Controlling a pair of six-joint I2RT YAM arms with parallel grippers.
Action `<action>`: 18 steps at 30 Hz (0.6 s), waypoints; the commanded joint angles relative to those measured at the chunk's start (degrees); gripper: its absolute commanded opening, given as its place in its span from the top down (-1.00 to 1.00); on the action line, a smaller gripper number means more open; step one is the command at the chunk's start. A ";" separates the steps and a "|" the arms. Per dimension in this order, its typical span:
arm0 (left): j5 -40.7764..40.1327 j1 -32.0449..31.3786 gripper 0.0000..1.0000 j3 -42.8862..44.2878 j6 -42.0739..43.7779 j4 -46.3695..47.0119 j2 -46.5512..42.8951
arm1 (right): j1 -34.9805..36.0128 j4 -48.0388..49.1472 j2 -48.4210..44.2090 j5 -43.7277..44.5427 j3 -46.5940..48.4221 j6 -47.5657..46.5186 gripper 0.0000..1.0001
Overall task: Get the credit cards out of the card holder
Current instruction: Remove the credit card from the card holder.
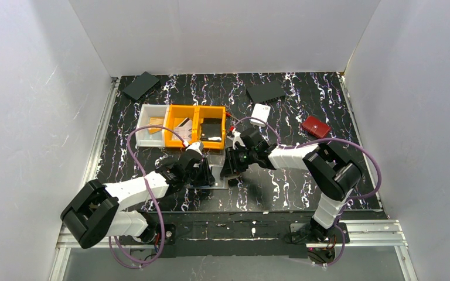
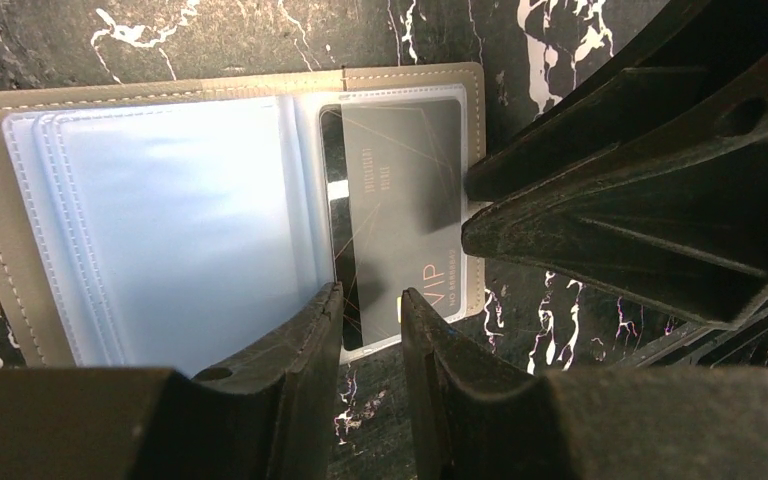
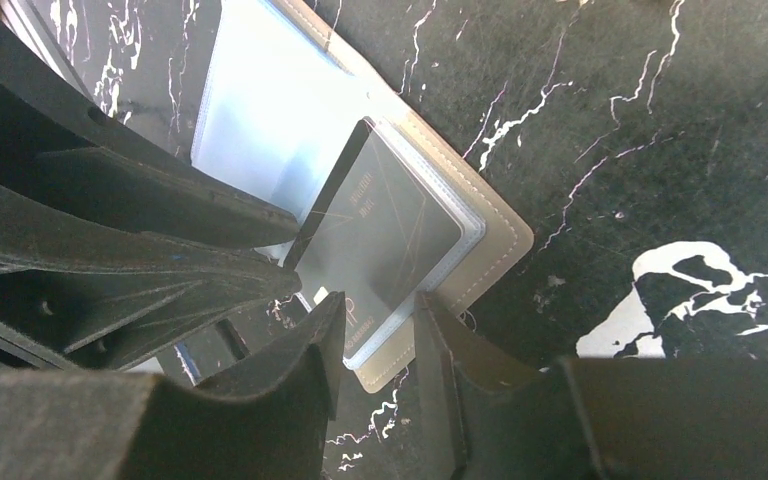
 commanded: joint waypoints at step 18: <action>4.19 0.23 0.41 -3.25 -1.84 3.06 2.58 | -3.89 11.99 1.76 -9.16 -4.82 9.92 0.14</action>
